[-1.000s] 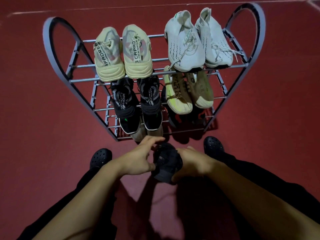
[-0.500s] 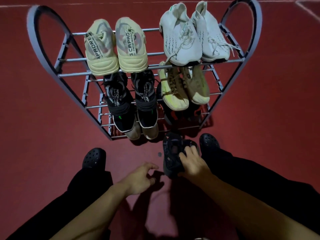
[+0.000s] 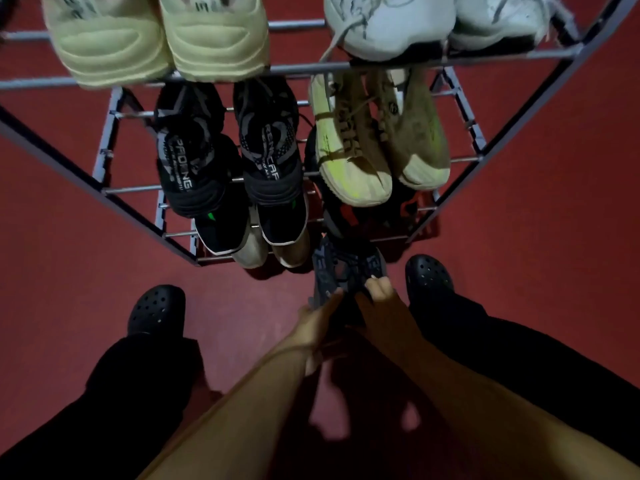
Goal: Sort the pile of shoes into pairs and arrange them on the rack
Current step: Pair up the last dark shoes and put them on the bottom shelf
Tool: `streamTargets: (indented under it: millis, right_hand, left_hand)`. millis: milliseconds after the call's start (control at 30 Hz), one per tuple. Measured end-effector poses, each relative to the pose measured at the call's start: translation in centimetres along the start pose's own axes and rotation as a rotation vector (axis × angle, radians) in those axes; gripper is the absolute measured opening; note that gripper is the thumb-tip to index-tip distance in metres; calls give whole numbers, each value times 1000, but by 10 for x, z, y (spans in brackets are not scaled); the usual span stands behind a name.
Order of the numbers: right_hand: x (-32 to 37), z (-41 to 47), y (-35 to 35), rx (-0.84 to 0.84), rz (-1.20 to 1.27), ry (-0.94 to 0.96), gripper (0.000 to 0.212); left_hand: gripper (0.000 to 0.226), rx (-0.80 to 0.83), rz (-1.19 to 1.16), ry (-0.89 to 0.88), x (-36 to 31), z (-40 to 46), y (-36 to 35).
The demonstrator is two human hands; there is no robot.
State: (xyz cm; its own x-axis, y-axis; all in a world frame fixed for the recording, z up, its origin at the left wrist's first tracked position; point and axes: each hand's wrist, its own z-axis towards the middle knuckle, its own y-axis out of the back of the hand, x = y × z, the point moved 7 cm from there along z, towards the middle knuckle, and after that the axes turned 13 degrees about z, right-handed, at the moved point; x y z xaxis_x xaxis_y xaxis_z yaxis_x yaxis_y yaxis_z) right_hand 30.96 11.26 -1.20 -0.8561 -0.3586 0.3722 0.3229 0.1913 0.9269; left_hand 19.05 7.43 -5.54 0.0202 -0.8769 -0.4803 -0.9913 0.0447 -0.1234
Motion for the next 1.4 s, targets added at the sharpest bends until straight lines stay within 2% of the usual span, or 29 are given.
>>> streamTargets:
  millis: [100,233,333,433,567,633,667,733,833,900,1000,1133,1200,1300,1367,1400]
  right_hand:
    - [-13,-2,-27,106,91,-67,63]
    - [-20,-15,-39,65,190,7,54]
    - [-24,-26,-49,72,457,-55,41]
    - [-41,-35,-65,43,793,-372,36]
    - [-63,-58,-89,-221,1262,-962,29]
    - [-61,-66,-102,-336,1541,-1205,35]
    - [-59,-69,-106,-359,1586,-1298,39]
    - [-58,-75,-113,-301,1507,-1451,46]
    - [-43,-85,-126,-2,1501,-1628,65]
    - [-34,-83,-135,103,1561,-1661,63]
    - [-32,-78,-142,58,1616,-1704,55]
    - [-35,-83,-150,-193,1941,-1648,45]
    - [-37,-94,-155,-333,2022,-1631,51]
    - [-27,-100,-151,-462,2080,-1585,55]
    - [-22,-100,-153,-599,2276,-1583,49]
    - [-20,-97,-149,-619,2353,-1507,45]
  left_hand:
    - [50,-115,-118,66,7,29,3]
    - [38,-133,-152,109,24,47,1]
    - [43,-137,-131,111,35,55,0]
    - [38,-219,-122,91,44,68,7]
    - [36,-226,-159,126,62,76,14]
    - [38,-198,-179,152,71,81,16]
    - [37,-188,-182,156,73,82,17]
    - [34,-181,-184,155,76,84,17]
    - [29,-178,-185,136,81,89,18]
    - [25,-185,-190,116,84,92,19]
    - [20,-225,-218,110,94,93,18]
    - [29,-357,-120,105,104,92,26]
    - [33,-369,-95,110,105,89,25]
    - [19,-356,-182,75,103,82,20]
    - [16,-347,-226,42,100,72,19]
    - [14,-330,-266,22,99,67,17]
